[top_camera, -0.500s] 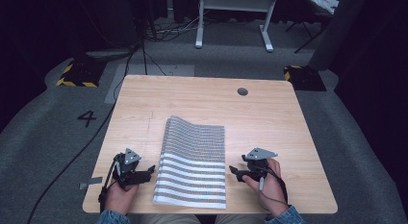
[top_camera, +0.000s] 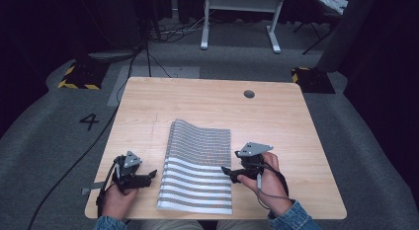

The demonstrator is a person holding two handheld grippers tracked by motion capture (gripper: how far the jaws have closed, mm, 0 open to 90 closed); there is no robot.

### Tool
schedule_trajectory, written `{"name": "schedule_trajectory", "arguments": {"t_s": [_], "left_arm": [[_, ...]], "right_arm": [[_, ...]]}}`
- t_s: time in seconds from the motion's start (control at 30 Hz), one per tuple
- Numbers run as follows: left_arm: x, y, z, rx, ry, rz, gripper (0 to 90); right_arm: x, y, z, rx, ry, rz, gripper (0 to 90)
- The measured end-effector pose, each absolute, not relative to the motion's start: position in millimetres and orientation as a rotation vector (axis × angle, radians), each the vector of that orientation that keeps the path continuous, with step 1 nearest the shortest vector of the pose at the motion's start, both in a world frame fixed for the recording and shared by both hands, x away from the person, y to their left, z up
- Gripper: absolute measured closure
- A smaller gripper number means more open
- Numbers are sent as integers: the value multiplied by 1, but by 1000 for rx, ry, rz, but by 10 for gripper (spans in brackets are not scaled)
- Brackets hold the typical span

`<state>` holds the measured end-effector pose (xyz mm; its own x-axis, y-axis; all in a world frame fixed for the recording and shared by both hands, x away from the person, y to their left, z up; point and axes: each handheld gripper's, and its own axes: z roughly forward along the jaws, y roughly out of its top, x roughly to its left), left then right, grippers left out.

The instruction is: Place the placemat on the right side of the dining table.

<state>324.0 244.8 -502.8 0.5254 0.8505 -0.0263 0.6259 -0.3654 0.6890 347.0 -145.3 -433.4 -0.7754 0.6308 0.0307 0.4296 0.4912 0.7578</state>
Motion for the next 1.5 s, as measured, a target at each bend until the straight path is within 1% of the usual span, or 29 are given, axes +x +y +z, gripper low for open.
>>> {"name": "schedule_trajectory", "arguments": {"t_s": [0.17, 0.2, 0.27, 0.33, 0.37, 0.47, 0.5, 0.6, 0.63, 0.67, 0.7, 0.8, 0.97, 1.07, 1.1, 1.17, 1.27, 1.3, 1.33, 1.43, 1.5], "left_arm": [[322, 244, -503, 2100, 1220, 450, 192], [322, 244, -503, 2100, 1220, 450, 192], [321, 244, -503, 2101, 1226, 450, 192], [321, 244, -503, 2101, 1224, 444, 192], [320, 244, -503, 2098, 1233, 456, 192], [320, 244, -503, 2094, 1238, 460, 192], [319, 244, -503, 2095, 1240, 461, 192], [318, 244, -503, 2092, 1234, 459, 196], [318, 244, -503, 2095, 1236, 461, 198], [318, 244, -503, 2095, 1236, 459, 198], [318, 244, -503, 2095, 1236, 459, 198], [318, 243, -503, 2093, 1231, 459, 203], [313, 235, -503, 2124, 1167, 434, 206], [310, 231, -503, 2136, 1139, 429, 206], [310, 231, -503, 2136, 1139, 429, 206], [310, 230, -503, 2139, 1129, 417, 206], [308, 228, -503, 2151, 1100, 414, 206], [306, 228, -503, 2152, 1098, 420, 240], [305, 227, -503, 2148, 1088, 414, 254], [304, 227, -503, 2150, 1083, 417, 265], [302, 225, -503, 2147, 1078, 416, 306]], "right_arm": [[354, -114, -425, 852, 2500, 1214, 225], [354, -114, -425, 852, 2500, 1214, 225], [357, -93, -422, 818, 2499, 1224, 221], [358, -85, -421, 798, 2511, 1232, 234], [361, -70, -420, 756, 2543, 1236, 256], [368, -49, -417, 745, 2582, 1233, 285], [368, -49, -417, 745, 2582, 1233, 285], [375, -31, -418, 767, 2602, 1195, 301], [376, -25, -420, 778, 2614, 1192, 317], [380, -15, -424, 802, 2631, 1197, 367], [382, -10, -427, 803, 2630, 1196, 374], [383, 5, -432, 858, 2623, 1191, 362], [382, 19, -439, 854, 2619, 1172, 339], [381, 32, -443, 888, 2609, 1120, 300], [381, 32, -443, 888, 2609, 1120, 300], [382, 38, -446, 886, 2597, 1067, 261], [382, 39, -448, 883, 2596, 1024, 253], [383, 39, -451, 872, 2606, 992, 237], [384, 38, -451, 863, 2615, 984, 235], [383, 40, -452, 865, 2614, 979, 227], [381, 41, -455, 854, 2648, 961, 164]]}}
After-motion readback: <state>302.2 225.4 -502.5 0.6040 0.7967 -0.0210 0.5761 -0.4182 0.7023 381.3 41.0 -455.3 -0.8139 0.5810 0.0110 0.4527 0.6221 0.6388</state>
